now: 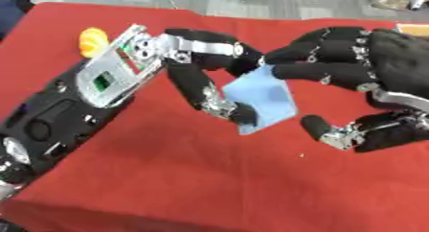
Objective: Pick up the objects with one hand, pass them to the other hand, and then place them into the box on the other side of the table.
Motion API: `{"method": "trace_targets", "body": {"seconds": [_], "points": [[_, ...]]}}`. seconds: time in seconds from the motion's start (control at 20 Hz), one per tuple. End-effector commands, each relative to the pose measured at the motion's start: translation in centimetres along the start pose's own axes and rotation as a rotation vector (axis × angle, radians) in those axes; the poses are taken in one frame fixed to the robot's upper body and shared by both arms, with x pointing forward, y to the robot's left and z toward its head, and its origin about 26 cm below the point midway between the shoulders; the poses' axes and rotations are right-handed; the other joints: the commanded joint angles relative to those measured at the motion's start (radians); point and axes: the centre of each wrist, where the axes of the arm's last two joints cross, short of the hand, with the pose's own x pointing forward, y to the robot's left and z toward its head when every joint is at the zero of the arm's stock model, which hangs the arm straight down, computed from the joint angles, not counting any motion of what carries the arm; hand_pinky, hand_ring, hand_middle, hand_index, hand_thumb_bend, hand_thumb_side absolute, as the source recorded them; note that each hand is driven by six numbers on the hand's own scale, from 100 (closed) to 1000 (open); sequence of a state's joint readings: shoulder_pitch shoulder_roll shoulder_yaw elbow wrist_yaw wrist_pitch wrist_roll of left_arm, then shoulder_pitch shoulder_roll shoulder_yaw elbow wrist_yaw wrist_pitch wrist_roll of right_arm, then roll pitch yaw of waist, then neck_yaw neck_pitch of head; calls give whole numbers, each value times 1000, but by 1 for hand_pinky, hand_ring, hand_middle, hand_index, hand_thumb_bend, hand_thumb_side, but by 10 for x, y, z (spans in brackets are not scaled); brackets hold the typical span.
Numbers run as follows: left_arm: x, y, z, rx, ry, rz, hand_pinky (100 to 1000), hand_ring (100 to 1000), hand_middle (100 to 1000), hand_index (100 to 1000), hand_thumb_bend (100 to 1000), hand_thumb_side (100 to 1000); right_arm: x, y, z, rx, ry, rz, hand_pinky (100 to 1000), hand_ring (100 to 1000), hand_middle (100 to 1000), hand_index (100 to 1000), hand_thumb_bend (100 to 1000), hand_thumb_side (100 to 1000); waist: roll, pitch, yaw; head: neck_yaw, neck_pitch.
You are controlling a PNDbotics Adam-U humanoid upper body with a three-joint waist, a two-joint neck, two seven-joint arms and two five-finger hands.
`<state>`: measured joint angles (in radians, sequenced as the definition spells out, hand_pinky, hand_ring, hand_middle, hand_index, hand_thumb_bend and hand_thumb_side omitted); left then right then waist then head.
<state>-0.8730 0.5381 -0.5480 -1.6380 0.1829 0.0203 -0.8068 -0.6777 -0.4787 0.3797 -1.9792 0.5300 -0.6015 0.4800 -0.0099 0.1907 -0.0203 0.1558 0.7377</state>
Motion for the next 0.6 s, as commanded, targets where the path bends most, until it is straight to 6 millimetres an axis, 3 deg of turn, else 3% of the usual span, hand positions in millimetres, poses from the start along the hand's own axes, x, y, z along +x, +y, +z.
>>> {"method": "trace_targets", "body": {"seconds": [0.05, 0.6], "points": [[11, 6, -1, -9, -11, -50, 662, 581, 490, 591, 100, 482, 2, -9, -2, -5, -3, 20, 865, 833, 950, 1000, 100, 246, -1, -18, -1, 3, 3], [18, 5, -8, -39, -36, -62, 662, 580, 489, 590, 100, 485, 4, -6, -5, 1, 30, 17, 867, 831, 949, 1000, 100, 249, -1, -18, -1, 5, 7]]}}
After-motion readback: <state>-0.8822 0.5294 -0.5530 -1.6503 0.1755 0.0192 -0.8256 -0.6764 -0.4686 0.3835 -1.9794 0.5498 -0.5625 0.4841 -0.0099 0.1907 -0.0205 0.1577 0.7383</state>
